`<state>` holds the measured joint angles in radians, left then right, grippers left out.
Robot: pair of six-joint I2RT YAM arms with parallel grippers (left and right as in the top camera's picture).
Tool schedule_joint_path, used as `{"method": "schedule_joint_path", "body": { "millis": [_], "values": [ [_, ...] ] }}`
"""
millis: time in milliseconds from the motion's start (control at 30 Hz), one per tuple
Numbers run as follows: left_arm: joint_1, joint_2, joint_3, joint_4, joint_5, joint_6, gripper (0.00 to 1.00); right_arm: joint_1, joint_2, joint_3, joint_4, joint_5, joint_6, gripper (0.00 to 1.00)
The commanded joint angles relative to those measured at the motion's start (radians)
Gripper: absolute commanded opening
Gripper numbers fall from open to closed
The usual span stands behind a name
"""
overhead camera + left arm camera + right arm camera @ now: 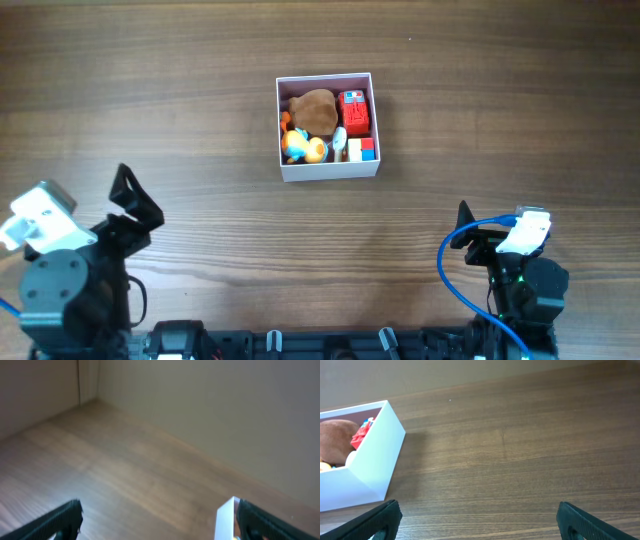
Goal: Pack container
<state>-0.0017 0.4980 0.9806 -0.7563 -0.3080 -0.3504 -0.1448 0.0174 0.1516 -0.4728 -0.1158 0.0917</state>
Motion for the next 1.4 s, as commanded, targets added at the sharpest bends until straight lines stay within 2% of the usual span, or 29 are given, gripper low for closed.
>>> {"method": "schedule_joint_path", "body": {
  "millis": [0,200,300,567,1367],
  "values": [
    [0.022,-0.147,-0.280,0.167,0.085,-0.003,1.00,0.000,-0.014,-0.005,0.002,-0.016,-0.003,1.00],
    [0.063,-0.414,-0.713,0.369,0.193,-0.006,1.00,0.000,-0.014,-0.005,0.002,-0.016,-0.003,1.00],
    [0.063,-0.495,-0.801,0.389,0.193,-0.006,1.00,0.000,-0.014,-0.005,0.002,-0.016,-0.003,1.00],
    [0.063,-0.495,-0.870,0.395,0.196,-0.006,1.00,0.000,-0.014,-0.005,0.001,-0.016,-0.003,1.00],
    [0.062,-0.493,-0.871,0.398,0.196,-0.006,1.00,0.000,-0.014,-0.005,0.002,-0.016,-0.003,1.00]
  ]
}}
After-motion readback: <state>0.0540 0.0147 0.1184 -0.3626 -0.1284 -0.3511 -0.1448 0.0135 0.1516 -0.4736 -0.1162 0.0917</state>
